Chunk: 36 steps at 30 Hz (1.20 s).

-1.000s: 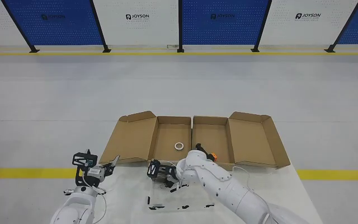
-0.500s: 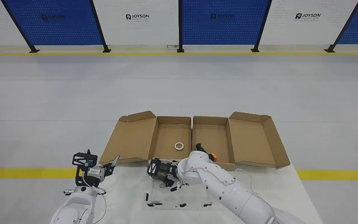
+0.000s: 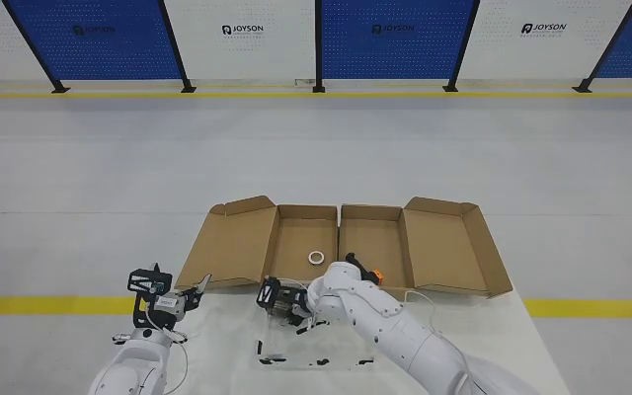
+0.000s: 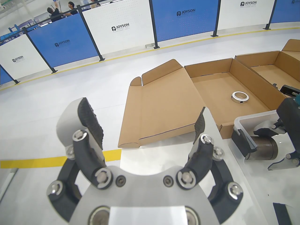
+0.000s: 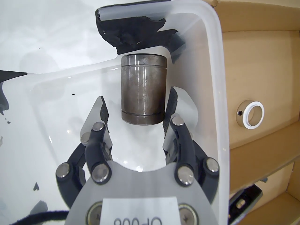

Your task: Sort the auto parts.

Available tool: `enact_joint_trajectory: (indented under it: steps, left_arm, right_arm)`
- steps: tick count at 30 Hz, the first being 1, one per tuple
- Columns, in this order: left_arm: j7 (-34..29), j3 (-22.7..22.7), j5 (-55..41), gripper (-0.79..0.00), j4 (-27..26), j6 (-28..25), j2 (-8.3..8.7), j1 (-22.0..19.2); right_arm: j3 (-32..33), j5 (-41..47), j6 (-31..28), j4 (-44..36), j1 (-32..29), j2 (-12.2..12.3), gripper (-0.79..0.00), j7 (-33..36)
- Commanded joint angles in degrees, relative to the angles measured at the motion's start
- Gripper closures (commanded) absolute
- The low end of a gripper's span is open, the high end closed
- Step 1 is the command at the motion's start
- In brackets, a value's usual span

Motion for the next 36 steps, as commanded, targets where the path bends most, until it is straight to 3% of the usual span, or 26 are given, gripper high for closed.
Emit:
enact_joint_trajectory:
  steps: [1,9,11,13,14,22,28,36]
  left_arm:
    - [0.00,0.00,0.00,-0.785,0.00,0.00,0.00,0.00]
    - [0.00,0.00,0.00,-0.785,0.00,0.00,0.00,0.00]
    - [0.00,0.00,0.00,-0.785,0.00,0.00,0.00,0.00]
    - [0.00,0.00,0.00,-0.785,0.00,0.00,0.00,0.00]
    - [0.00,0.00,0.00,-0.785,0.00,0.00,0.00,0.00]
    - [0.00,0.00,0.00,-0.785,0.00,0.00,0.00,0.00]
    - [0.00,0.00,0.00,-0.785,0.00,0.00,0.00,0.00]
    - [0.00,0.00,0.00,-0.785,0.00,0.00,0.00,0.00]
  right_arm:
    - [-0.43,0.08,-0.01,1.38,0.36,-0.66,-0.434,-0.19]
    - [-1.15,0.39,-0.26,5.98,1.64,-2.81,-0.311,-2.05]
    - [-1.07,0.38,-0.24,6.84,1.92,-3.13,-0.231,-2.59]
    - [-0.80,0.36,-0.06,7.54,2.21,-3.32,-0.040,-3.36]
    - [-0.54,0.43,-0.18,7.80,2.35,-3.33,0.000,-3.87]
    - [2.96,-0.10,-3.26,7.11,2.00,-1.14,0.000,-8.17]
    - [7.44,-2.23,-7.09,1.16,-1.00,2.88,0.000,-10.54]
    - [16.18,-6.14,-6.23,-12.38,-8.92,8.94,0.000,-7.37]
